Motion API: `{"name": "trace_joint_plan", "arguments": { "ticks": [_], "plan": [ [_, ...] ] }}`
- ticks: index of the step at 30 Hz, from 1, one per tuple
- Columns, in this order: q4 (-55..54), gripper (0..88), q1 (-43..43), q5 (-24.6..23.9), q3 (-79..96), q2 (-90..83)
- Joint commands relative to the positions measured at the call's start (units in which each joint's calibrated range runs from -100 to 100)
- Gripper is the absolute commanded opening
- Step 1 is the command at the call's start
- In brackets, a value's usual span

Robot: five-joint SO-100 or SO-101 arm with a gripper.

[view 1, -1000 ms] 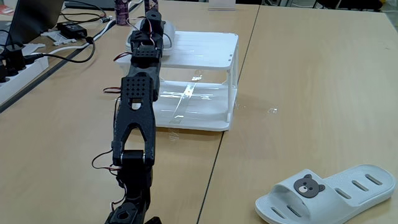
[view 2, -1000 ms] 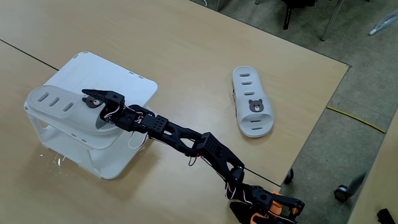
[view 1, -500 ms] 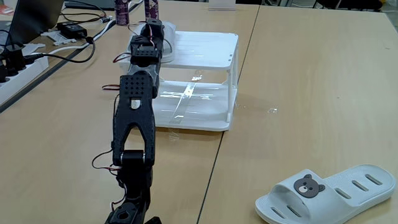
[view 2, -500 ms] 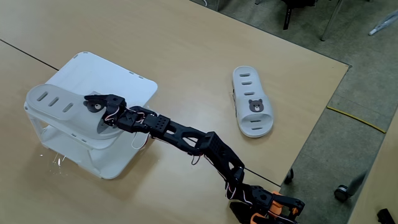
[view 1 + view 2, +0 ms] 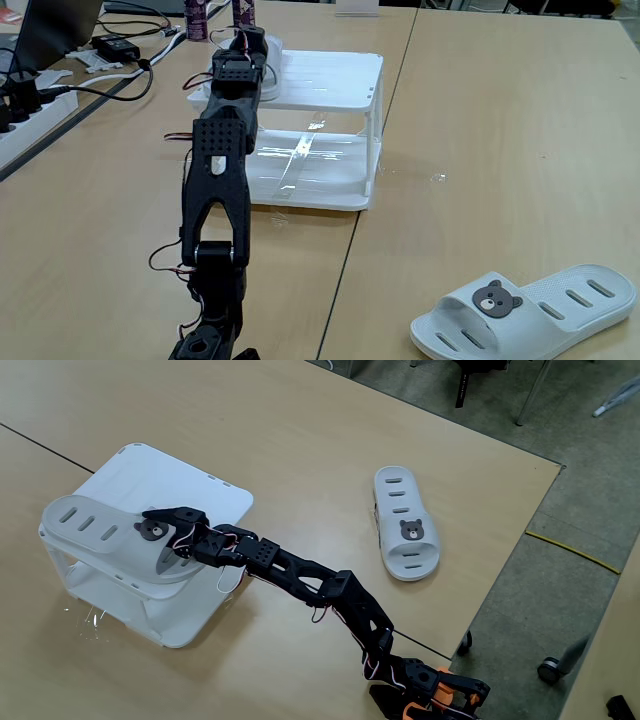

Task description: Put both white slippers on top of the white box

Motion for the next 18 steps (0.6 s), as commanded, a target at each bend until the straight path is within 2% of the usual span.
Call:
{"name": "trace_joint_plan", "arguments": {
  "ticks": [1, 6, 18],
  "plan": [
    [0.2, 18.6, 0.6, 0.4, -0.7, -9.3],
    [0.2, 18.6, 0.1, 0.4, -0.4, -10.1],
    [-0.3, 18.6, 0.6, 0.4, 24.8, -28.2]
  ]
}}
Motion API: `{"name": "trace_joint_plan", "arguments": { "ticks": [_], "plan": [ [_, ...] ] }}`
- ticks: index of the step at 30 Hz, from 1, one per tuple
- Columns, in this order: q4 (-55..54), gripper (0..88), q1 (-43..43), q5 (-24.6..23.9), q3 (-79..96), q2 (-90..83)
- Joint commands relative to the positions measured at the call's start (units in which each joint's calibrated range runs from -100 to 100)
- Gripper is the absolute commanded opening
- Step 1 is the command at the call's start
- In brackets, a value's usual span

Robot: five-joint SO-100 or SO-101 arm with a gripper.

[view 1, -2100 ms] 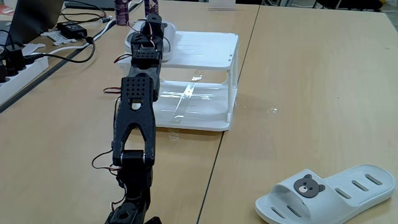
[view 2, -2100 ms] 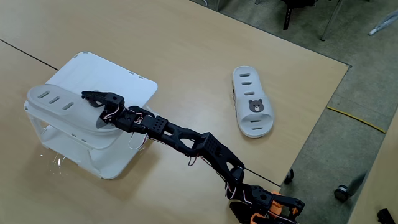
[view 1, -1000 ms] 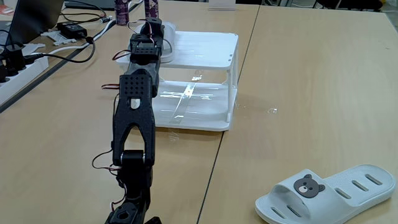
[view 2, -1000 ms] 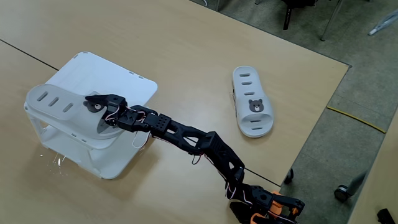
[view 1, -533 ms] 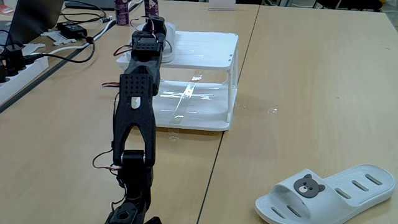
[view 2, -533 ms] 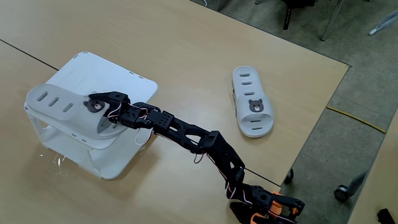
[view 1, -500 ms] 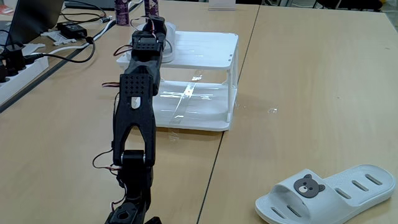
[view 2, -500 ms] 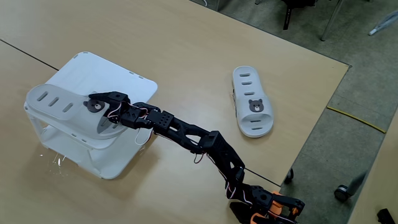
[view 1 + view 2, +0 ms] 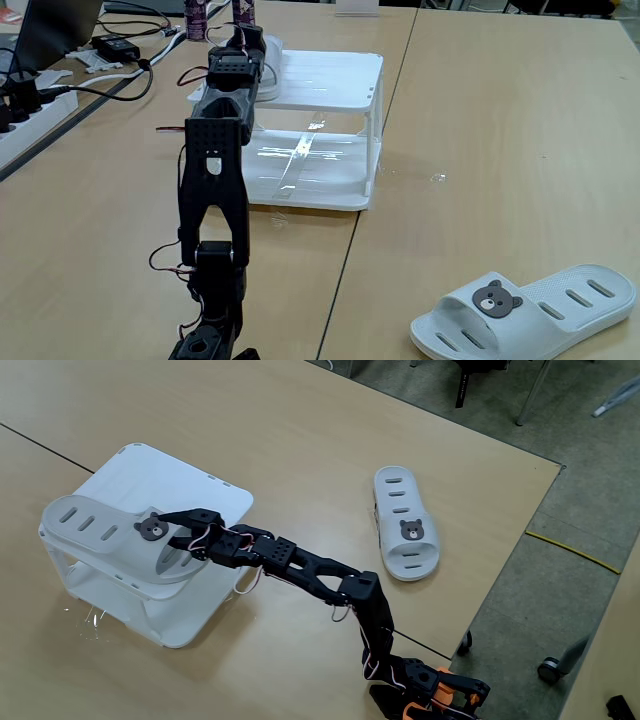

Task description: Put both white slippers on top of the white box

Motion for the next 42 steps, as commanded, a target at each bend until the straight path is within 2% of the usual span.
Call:
{"name": "trace_joint_plan", "arguments": {
  "ticks": [1, 13, 30, 36, 37, 38, 39, 40, 42],
  "plan": [
    [-0.3, 18.6, 0.6, 0.4, 4.8, -13.0],
    [-0.4, 18.6, 0.6, 0.4, 34.2, -39.3],
    [-0.4, 17.8, 0.7, 0.4, 65.5, -73.5],
    [-0.4, 17.8, 13.5, 0.4, 68.2, -73.8],
    [-0.4, 17.0, 16.0, 0.4, 69.5, -74.1],
    [-0.5, 12.2, 17.1, 0.4, 70.0, -74.3],
    [-0.7, 2.4, 17.6, 0.4, 69.9, -74.6],
    [-2.7, 0.5, 17.4, 0.4, 70.3, -75.3],
    [-14.0, 0.5, 15.5, 0.4, 73.7, -75.9]
  ]
}}
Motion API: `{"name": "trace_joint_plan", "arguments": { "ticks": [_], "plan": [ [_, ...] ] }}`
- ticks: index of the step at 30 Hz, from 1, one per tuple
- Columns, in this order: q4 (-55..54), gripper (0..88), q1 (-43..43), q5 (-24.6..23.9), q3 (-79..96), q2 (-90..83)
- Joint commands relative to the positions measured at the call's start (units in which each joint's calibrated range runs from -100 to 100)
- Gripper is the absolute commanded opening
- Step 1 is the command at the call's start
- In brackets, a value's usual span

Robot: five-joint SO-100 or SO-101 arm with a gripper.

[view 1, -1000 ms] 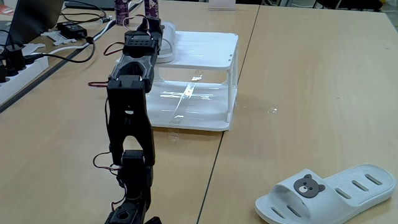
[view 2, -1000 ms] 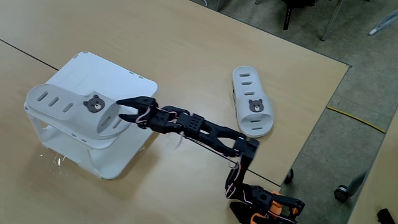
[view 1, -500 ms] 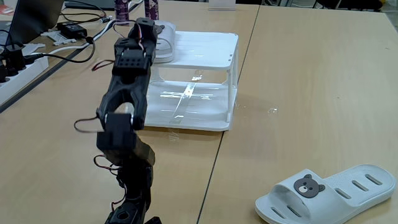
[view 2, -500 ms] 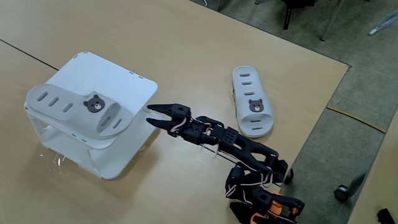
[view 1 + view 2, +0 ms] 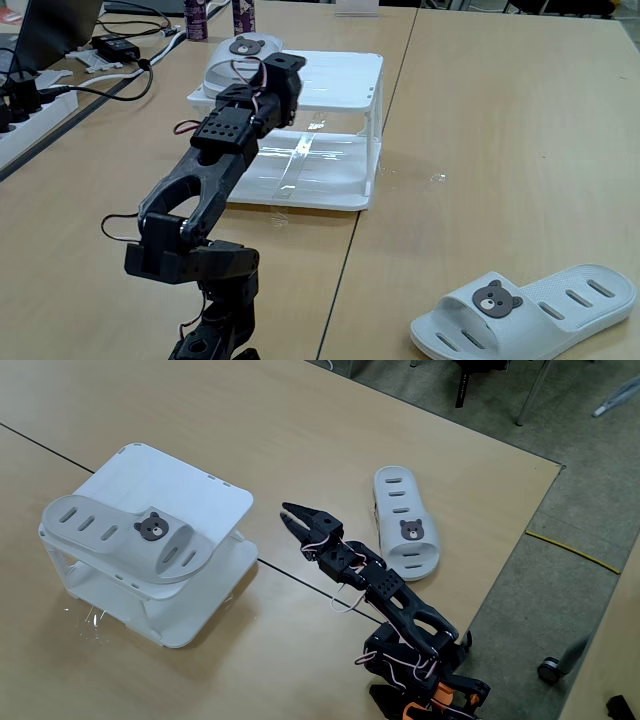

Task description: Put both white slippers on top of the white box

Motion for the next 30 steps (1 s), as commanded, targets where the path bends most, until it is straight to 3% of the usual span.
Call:
{"name": "trace_joint_plan", "arguments": {
  "ticks": [1, 4, 7, 13, 21, 30],
  "plan": [
    [-21.6, 0.7, -1.9, 0.4, 4.9, -2.9],
    [-49.4, 0.7, -1.9, 0.4, 15.8, -4.0],
    [-64.9, 0.7, 2.2, 0.4, 29.8, -8.2],
    [-68.9, 0.7, 13.4, 0.4, 45.5, -9.8],
    [-69.1, 0.7, 31.5, 0.4, 44.1, 27.5],
    [-75.3, 0.7, 34.3, 0.4, 44.3, 46.6]
  ]
}}
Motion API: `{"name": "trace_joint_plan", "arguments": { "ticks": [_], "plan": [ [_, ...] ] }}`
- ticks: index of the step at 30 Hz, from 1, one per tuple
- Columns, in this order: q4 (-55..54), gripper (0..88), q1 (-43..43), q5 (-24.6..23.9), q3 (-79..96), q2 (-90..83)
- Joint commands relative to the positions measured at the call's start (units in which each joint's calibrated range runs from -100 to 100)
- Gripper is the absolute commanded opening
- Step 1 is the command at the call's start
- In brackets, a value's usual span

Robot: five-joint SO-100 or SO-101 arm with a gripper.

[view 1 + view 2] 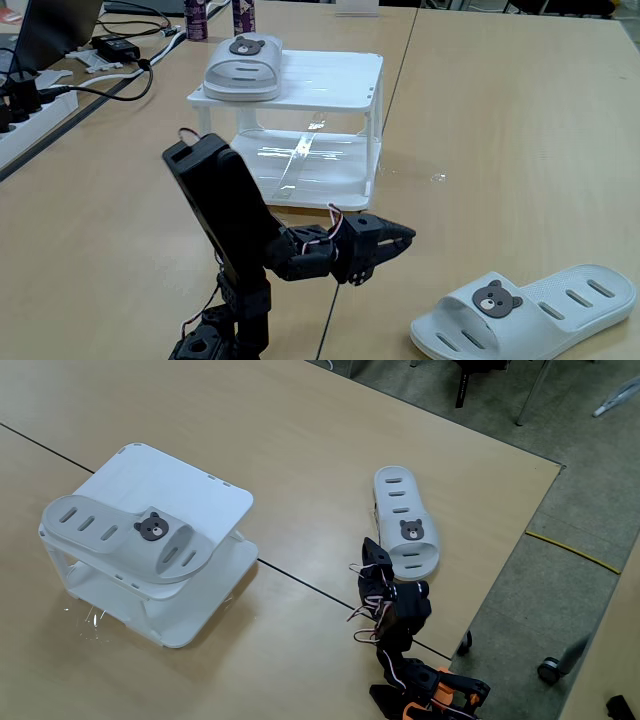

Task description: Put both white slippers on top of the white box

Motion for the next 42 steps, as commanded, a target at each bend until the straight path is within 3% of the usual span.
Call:
{"name": "trace_joint_plan", "arguments": {
  "ticks": [1, 9, 15, 23, 25, 29, 42],
  "plan": [
    [-7.8, 0.7, 2.9, 0.4, 0.4, 7.8],
    [-24.3, 0.7, 11.0, 0.4, 0.4, 22.2],
    [-24.7, 0.7, 18.1, 0.4, -0.5, 25.8],
    [-24.7, 1.2, 17.8, 0.4, -4.4, 27.6],
    [-24.7, 5.1, 17.8, 0.4, -5.5, 27.6],
    [-24.7, 22.0, 17.7, 0.4, -5.8, 27.7],
    [-24.6, 22.6, 17.8, 0.4, -19.9, 36.4]
  ]
}}
